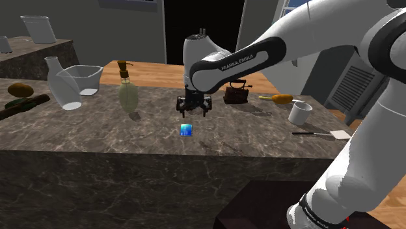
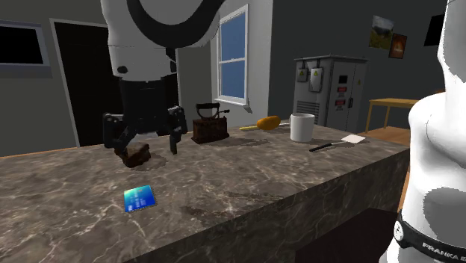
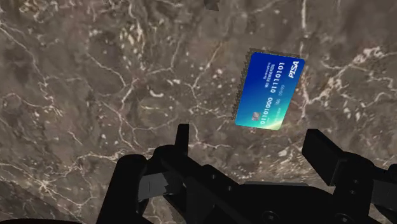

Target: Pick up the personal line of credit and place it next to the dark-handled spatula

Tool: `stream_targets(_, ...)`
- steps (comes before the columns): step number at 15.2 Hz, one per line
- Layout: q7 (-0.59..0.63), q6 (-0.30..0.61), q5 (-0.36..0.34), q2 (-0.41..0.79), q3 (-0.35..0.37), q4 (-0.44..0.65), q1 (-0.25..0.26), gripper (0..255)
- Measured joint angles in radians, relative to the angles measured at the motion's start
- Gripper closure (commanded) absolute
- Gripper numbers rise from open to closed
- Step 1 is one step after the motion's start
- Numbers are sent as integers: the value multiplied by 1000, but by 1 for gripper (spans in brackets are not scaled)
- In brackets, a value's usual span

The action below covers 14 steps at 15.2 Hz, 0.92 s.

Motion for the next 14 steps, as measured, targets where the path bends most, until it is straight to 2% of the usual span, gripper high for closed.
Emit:
stream_targets(5, 149, 25, -92, 165, -12, 126, 23, 0)
stream_targets(14, 182, 103, -132, 232, -28, 110, 27, 0)
